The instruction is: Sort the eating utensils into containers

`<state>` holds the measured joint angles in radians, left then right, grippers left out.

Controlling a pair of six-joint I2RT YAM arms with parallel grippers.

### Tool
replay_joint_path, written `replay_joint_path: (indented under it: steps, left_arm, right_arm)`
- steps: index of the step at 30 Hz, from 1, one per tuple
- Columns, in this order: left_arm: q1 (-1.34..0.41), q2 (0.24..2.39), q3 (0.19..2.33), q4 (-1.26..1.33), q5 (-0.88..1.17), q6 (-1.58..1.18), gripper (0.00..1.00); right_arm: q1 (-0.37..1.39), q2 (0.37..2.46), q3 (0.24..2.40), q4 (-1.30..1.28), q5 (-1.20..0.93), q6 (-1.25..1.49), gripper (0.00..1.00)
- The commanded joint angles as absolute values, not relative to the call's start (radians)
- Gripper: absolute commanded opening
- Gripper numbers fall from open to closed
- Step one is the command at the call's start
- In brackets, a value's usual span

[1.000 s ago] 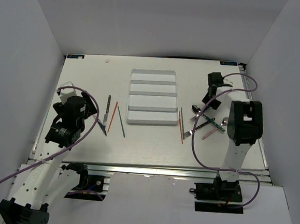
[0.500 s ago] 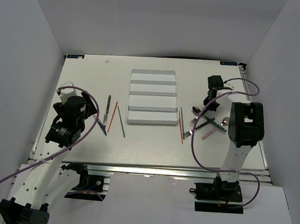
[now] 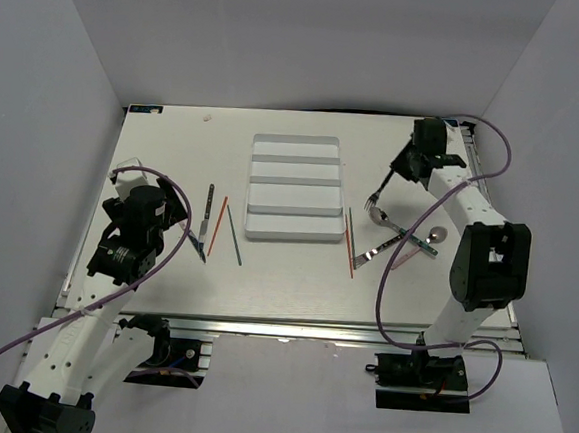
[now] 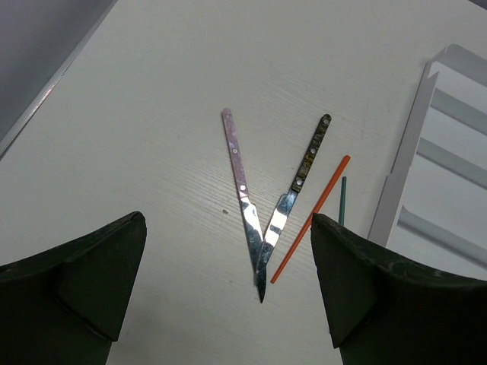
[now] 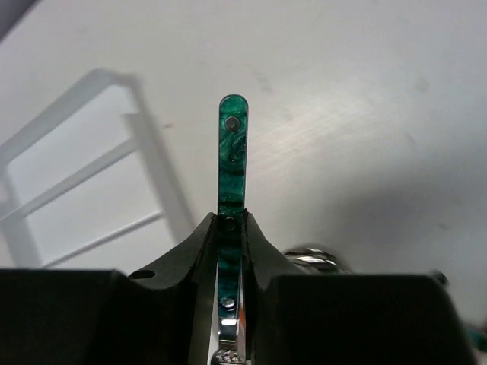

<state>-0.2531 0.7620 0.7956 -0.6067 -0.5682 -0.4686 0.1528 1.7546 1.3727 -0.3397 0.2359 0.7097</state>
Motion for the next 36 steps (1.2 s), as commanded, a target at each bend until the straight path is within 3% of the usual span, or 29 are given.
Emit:
replay_joint_path:
  steps: [1,4,8,16,25,31,36]
  left_arm:
    - [-0.258,0.758,0.801,-0.612,-0.577,-0.469,0.98]
    - [-0.258,0.756,0.799,-0.614,-0.577,-0.469,0.98]
    - [-0.258,0.742,0.798,-0.612,-0.580,-0.471,0.98]
    - [-0.258,0.723,0.796,-0.611,-0.580,-0.471,0.98]
    - [-0.258,0.730,0.796,-0.609,-0.572,-0.469,0.98]
    - [-0.258,0.733,0.795,-0.606,-0.572,-0.468,0.98]
    - [-0.258,0.733,0.798,-0.611,-0.577,-0.469,0.98]
  right_arm:
    - [0.233,1.743,1.500,-0.164,-0.061,0.399,0.00]
    - [0.397,1.772,1.609,-0.173,-0.248,0.083,0.00]
    - [0.549,1.781,1.654,-0.215,-0.343,-0.315,0.00]
    - [0.572,1.966,1.879,-0.497,-0.798,-0.734,0.00]
    - [0.640,2.043,1.849,-0.624,-0.643,-1.002,0.00]
    - [0.666,1.976,1.629,-0.460,-0.612,-0.989,0.00]
    - [0.670,2.006,1.625,-0.489,-0.597,-0.982,0.02]
